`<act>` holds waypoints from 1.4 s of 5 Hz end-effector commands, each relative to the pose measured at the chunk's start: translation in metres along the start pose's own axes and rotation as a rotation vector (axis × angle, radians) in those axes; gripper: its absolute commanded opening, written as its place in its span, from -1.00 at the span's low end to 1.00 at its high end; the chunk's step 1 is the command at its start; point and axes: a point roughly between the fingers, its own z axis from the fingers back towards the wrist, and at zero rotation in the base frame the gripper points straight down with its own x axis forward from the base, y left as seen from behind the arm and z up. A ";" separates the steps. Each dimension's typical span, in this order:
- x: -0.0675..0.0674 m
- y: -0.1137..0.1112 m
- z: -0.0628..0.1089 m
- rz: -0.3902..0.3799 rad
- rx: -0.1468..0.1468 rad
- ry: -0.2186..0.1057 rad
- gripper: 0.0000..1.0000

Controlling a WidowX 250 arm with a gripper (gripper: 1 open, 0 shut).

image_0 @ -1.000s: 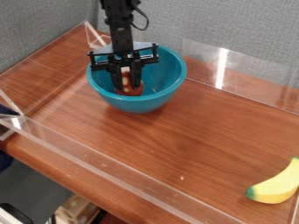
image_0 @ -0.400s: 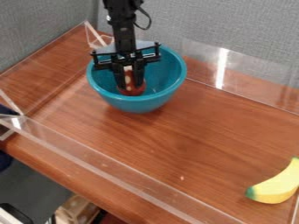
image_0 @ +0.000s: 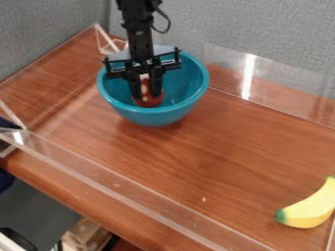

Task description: Remove the mushroom from inside the blue bowl and put it on the table

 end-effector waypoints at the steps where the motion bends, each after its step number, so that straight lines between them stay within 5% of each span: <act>1: 0.001 -0.008 0.027 -0.015 -0.038 -0.084 -1.00; 5: -0.003 -0.010 0.037 0.000 -0.055 -0.114 -1.00; 7: -0.029 -0.025 0.070 -0.069 -0.119 -0.121 -1.00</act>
